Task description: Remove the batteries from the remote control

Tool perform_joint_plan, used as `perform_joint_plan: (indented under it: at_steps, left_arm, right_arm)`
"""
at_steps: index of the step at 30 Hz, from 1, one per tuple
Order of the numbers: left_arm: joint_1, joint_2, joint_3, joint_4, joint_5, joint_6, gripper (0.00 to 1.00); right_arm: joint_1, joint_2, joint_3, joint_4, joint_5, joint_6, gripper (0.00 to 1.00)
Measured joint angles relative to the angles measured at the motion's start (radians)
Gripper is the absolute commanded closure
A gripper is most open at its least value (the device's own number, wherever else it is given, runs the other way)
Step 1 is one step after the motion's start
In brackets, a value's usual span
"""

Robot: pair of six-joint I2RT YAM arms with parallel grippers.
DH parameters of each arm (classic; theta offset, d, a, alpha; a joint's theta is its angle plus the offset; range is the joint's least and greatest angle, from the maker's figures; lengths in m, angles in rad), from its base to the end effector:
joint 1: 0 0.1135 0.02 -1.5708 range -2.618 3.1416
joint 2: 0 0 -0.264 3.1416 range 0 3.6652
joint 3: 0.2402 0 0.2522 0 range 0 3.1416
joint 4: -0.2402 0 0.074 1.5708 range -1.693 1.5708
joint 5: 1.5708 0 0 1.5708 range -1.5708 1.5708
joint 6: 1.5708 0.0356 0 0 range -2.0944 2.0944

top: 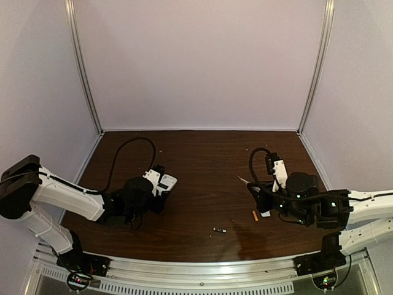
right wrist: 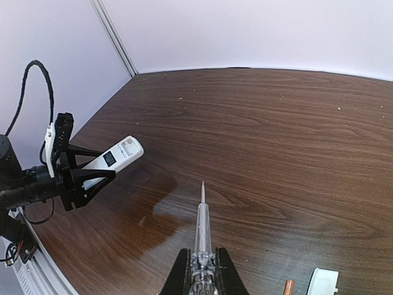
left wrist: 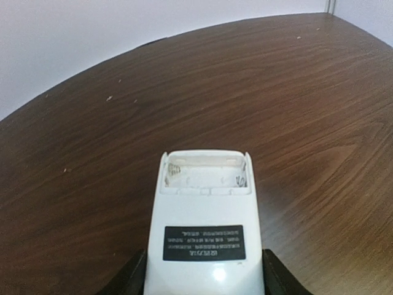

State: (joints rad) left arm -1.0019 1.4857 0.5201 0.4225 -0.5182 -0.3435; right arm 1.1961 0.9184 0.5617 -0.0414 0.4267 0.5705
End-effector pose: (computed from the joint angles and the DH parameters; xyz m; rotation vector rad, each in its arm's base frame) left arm 0.1636 -0.2231 0.1550 0.3682 2.0156 -0.2926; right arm 0.0900 0.1885 0.2527 -0.3393 1.9782 0.7467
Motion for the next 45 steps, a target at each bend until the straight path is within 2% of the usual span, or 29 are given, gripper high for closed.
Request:
perform_joint_plan:
  at_steps: [5, 16, 26, 28, 32, 37, 38, 39, 42, 45]
  left_arm:
    - [0.0, -0.029, -0.069, -0.107, -0.101, -0.135, 1.0]
    - [0.0, -0.051, -0.147, -0.208, -0.184, -0.36, 1.0]
    - [0.0, 0.013, -0.165, -0.153, -0.206, -0.469, 1.0]
    - [0.0, 0.02, -0.167, -0.14, -0.208, -0.482, 0.94]
    - [0.0, 0.022, -0.173, -0.128, -0.208, -0.496, 0.67]
    - [-0.008, 0.022, -0.176, -0.127, -0.212, -0.501, 0.45]
    - [-0.013, 0.022, -0.176, -0.127, -0.215, -0.501, 0.33]
    - [-0.016, 0.021, -0.177, -0.129, -0.218, -0.5, 0.27]
    - [-0.035, 0.013, -0.179, -0.152, -0.219, -0.495, 0.14]
    - [-0.051, -0.024, -0.182, -0.186, -0.22, -0.488, 0.08]
  right_arm:
    - [-0.001, -0.005, -0.05, 0.046, -0.005, 0.0, 1.0]
    - [-0.002, -0.055, -0.134, 0.129, -0.066, 0.005, 1.0]
    - [-0.002, -0.111, -0.144, 0.121, -0.116, 0.02, 1.0]
    - [-0.002, -0.121, -0.148, 0.113, -0.119, 0.027, 1.0]
    - [-0.002, -0.159, -0.163, 0.092, -0.127, 0.037, 1.0]
    - [-0.002, -0.222, -0.175, 0.052, -0.131, 0.044, 1.0]
    - [-0.002, -0.238, -0.178, 0.042, -0.132, 0.046, 1.0]
    - [-0.002, -0.25, -0.18, 0.033, -0.132, 0.047, 1.0]
    - [-0.002, -0.285, -0.183, 0.012, -0.132, 0.055, 1.0]
    - [-0.002, -0.305, -0.183, -0.003, -0.133, 0.061, 1.0]
